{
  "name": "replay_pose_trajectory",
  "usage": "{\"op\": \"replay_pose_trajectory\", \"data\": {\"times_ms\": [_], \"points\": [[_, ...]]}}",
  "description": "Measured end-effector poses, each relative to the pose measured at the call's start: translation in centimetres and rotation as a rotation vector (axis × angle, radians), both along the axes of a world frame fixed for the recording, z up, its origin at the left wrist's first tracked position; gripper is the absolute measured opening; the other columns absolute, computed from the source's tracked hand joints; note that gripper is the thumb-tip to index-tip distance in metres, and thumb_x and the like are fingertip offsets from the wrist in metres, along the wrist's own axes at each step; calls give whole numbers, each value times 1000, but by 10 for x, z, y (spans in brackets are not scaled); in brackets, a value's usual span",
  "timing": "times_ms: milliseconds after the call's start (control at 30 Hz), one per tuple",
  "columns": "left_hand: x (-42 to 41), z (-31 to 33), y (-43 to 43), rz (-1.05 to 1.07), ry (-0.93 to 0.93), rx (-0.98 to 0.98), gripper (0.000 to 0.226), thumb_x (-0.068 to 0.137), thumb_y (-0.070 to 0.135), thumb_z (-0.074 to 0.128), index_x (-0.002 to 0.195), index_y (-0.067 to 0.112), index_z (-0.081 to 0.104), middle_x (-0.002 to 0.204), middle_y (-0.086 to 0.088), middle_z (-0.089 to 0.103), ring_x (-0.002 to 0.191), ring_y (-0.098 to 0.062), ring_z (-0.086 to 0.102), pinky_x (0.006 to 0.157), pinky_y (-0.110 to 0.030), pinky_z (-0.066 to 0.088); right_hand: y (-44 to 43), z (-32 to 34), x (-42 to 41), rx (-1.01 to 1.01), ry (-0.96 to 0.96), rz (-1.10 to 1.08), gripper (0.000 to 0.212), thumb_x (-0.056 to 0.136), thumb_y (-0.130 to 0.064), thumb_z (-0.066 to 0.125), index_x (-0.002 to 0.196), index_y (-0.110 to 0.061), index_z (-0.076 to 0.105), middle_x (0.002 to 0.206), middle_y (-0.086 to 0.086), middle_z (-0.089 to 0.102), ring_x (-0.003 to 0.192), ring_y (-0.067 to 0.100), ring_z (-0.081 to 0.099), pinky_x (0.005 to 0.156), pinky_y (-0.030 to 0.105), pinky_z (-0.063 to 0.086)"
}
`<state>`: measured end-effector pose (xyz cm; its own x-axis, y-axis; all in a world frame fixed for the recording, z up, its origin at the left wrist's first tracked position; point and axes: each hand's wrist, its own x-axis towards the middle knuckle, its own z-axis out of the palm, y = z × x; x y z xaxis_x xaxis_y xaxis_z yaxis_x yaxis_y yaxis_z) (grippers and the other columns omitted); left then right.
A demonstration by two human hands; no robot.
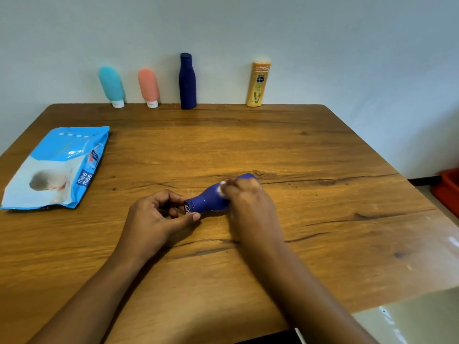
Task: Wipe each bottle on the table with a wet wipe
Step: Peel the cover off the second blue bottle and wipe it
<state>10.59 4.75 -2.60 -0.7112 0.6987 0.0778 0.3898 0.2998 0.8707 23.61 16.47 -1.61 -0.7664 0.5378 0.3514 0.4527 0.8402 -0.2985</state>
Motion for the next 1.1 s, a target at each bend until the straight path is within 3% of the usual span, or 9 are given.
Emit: {"op": "replay_pose_trajectory", "data": {"times_ms": [133, 367, 467, 600, 667, 800, 900, 1000, 1100], "points": [[0, -1, -1, -32, -22, 29, 27, 65, 8, 84, 81, 25, 71, 71, 0, 68, 61, -10, 59, 59, -18, 48, -31, -9, 0, 70, -19, 258, 36, 80, -8, 70, 115, -8, 60, 110, 7, 61, 90, 18, 54, 58, 25, 51], [0, 0, 1, -16, 12, 29, 30, 59, 19, 89, 80, 27, 69, 76, -1, 64, 65, -6, 55, 53, -9, 38, 41, -11, 25, -29, 39, -201, 21, 90, -15, 56, 109, -15, 65, 108, 1, 62, 97, 11, 51, 81, 23, 43], [-1, -1, 1, -14, 1, 17, 28, 62, 14, 86, 82, 25, 70, 69, -8, 64, 64, -8, 56, 54, -11, 40, 11, -11, 15, 12, 48, -78, 22, 85, -11, 63, 107, -13, 66, 104, 3, 63, 91, 14, 54, 74, 20, 43], [-1, -2, 0, -31, -37, 38, 28, 62, 11, 85, 84, 22, 71, 66, -6, 63, 61, -11, 56, 57, -17, 44, -29, -18, 5, 85, -9, 238, 29, 80, -7, 69, 108, -7, 63, 110, 10, 62, 88, 21, 56, 58, 28, 53], [-1, -2, -1, -35, 1, 10, 30, 62, 13, 85, 86, 24, 70, 70, -5, 64, 64, -12, 57, 62, -22, 46, -9, -19, 10, 50, 11, 145, 26, 83, -8, 66, 109, -8, 64, 109, 9, 63, 89, 21, 57, 65, 29, 53], [1, 0, 0, -46, 43, 32, 33, 61, 11, 85, 85, 26, 68, 73, 4, 64, 73, -13, 56, 61, -14, 42, 43, -9, 24, -101, 82, -168, 23, 88, -13, 56, 111, -15, 63, 107, 2, 61, 97, 11, 51, 83, 22, 40], [1, 0, 0, -48, 37, 8, 34, 61, 11, 85, 87, 27, 68, 73, 8, 64, 73, -13, 56, 66, -22, 46, 24, -1, 5, -21, 52, -32, 27, 84, -11, 61, 111, -16, 63, 110, 1, 60, 101, 12, 52, 85, 25, 43], [0, -3, 1, -24, 13, -25, 33, 60, 14, 86, 84, 28, 69, 71, 11, 64, 72, -14, 58, 64, -26, 47, -14, -9, -11, 74, -22, 225, 31, 78, -10, 71, 107, -14, 65, 106, 1, 63, 95, 15, 54, 74, 26, 50], [-1, -5, 3, 0, 42, -67, 30, 61, 21, 86, 83, 30, 68, 68, 7, 61, 69, -12, 56, 61, -25, 44, 6, -12, -7, 62, 5, 100, 26, 82, -9, 64, 107, -15, 66, 105, 1, 62, 94, 16, 53, 71, 25, 49]]}}
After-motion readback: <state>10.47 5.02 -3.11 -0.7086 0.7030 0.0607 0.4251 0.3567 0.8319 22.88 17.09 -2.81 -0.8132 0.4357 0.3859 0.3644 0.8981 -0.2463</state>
